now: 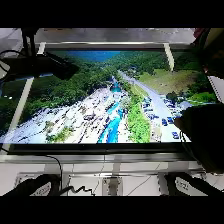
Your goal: Fold the clothes and pants, and hang the long-sleeved shirts on hangers.
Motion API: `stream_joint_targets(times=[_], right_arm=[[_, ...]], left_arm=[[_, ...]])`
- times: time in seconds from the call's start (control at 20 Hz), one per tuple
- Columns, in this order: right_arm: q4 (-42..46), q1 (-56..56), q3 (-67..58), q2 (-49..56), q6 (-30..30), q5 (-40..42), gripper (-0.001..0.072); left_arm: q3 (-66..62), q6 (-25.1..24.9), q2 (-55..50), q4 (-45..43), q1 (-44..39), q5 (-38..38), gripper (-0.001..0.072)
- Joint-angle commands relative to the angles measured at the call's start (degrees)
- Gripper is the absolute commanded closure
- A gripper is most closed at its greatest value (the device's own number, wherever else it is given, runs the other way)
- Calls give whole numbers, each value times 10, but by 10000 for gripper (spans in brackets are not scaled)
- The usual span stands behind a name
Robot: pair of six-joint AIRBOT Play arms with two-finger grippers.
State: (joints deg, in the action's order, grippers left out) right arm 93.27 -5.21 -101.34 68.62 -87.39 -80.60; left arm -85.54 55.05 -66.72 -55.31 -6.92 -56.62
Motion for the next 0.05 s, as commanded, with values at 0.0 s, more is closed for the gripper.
stream_joint_targets(times=[0.0], right_arm=[[59,108,0,-3,16,-25,691]], left_arm=[[0,0,0,0,0,0,122]])
